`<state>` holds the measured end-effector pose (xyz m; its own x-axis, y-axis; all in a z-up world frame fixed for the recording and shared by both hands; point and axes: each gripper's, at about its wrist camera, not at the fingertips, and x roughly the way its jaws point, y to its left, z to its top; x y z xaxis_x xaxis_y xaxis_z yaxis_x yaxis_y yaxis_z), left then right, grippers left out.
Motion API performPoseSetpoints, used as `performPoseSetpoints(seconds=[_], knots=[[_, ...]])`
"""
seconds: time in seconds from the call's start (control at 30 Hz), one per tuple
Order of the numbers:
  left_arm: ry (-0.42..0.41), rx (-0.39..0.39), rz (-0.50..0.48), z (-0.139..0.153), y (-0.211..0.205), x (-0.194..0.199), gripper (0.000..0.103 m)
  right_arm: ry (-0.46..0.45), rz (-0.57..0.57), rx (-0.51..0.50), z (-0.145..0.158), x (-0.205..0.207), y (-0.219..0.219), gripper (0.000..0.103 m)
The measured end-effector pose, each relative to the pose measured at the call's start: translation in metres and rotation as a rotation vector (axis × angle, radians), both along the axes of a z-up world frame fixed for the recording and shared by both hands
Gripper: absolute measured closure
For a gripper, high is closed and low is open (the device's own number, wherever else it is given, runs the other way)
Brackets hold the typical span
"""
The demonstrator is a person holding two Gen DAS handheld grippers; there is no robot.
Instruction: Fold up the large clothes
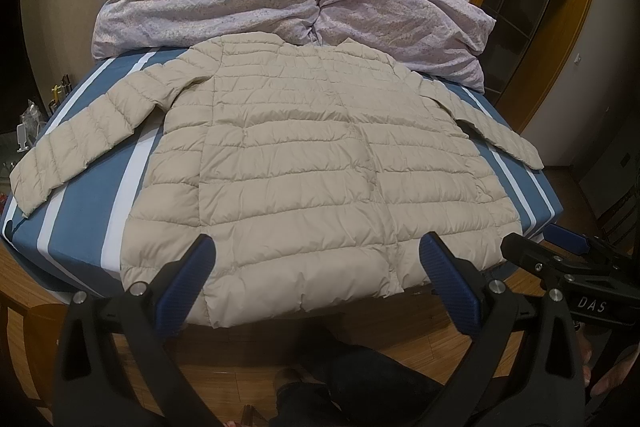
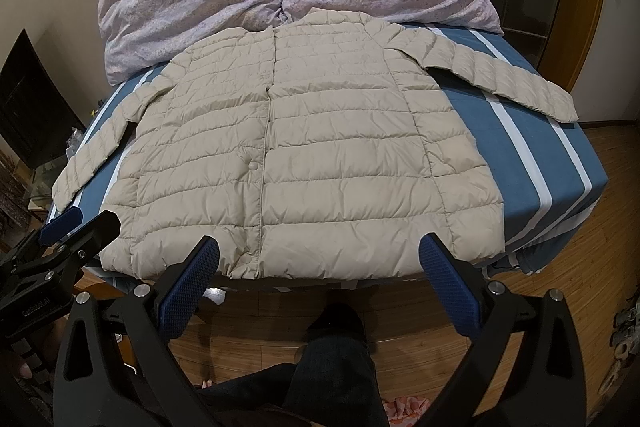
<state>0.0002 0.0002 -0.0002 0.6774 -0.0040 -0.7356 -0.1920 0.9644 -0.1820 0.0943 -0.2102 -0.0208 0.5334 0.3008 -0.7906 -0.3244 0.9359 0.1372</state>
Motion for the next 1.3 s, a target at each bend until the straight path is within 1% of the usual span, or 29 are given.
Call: performPoseSetpoints(seconds=[1.17, 1.3], knots=[[0.002, -0.001, 0.000, -0.0001, 0.0001, 0.0001, 0.002, 0.001, -0.001, 0.002, 0.0006, 0.0037, -0.0005, 0.001], [0.010, -0.003, 0.012, -0.0011, 0.0023, 0.0011, 0.002, 0.002, -0.002, 0.001, -0.0007, 0.0057, -0.0019, 0.001]])
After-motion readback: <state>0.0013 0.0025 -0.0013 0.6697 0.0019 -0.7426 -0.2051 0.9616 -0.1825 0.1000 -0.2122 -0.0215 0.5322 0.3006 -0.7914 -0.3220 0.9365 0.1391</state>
